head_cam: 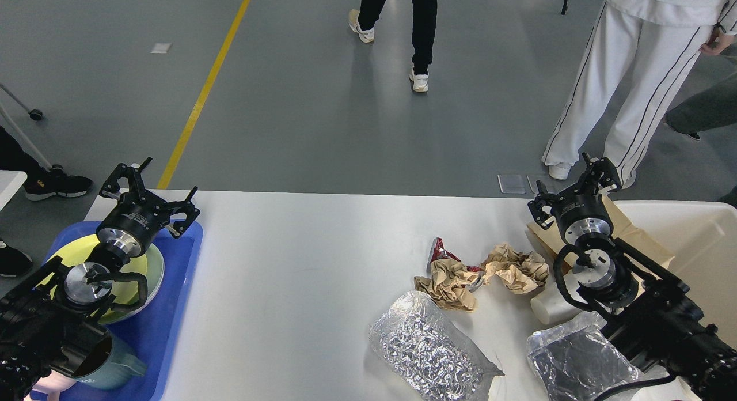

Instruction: Tidy desktop

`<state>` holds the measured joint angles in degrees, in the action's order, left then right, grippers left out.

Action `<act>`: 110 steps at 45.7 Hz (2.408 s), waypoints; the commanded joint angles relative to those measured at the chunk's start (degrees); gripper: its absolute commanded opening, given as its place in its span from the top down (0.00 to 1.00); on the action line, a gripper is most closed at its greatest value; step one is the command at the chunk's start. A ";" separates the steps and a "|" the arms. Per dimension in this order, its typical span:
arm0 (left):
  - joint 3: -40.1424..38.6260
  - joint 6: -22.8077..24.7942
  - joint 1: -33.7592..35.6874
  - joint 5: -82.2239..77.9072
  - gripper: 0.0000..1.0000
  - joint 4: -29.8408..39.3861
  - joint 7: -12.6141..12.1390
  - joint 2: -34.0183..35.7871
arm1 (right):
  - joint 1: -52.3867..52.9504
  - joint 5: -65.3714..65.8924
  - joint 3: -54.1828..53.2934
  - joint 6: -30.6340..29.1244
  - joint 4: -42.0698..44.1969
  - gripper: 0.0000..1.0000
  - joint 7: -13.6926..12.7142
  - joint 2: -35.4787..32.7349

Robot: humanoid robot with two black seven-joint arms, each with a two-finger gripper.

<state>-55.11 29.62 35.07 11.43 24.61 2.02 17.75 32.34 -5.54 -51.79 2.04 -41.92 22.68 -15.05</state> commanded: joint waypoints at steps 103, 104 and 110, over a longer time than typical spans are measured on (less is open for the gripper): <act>0.00 0.09 0.00 0.09 0.04 0.00 0.00 -0.09 | 74.12 8.79 111.64 -57.04 -8.53 0.00 -19.43 6.96; 0.00 0.09 0.00 0.09 0.04 0.00 0.00 0.00 | 72.27 8.70 111.47 -56.11 -8.10 0.00 -19.43 7.22; 0.00 0.09 0.00 0.09 0.04 0.00 0.00 0.00 | 60.76 8.79 110.41 -46.36 -4.41 0.00 -19.52 9.59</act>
<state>-55.11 29.72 35.07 11.51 24.61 2.02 17.74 102.35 3.24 59.51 -51.75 -49.45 3.26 -7.42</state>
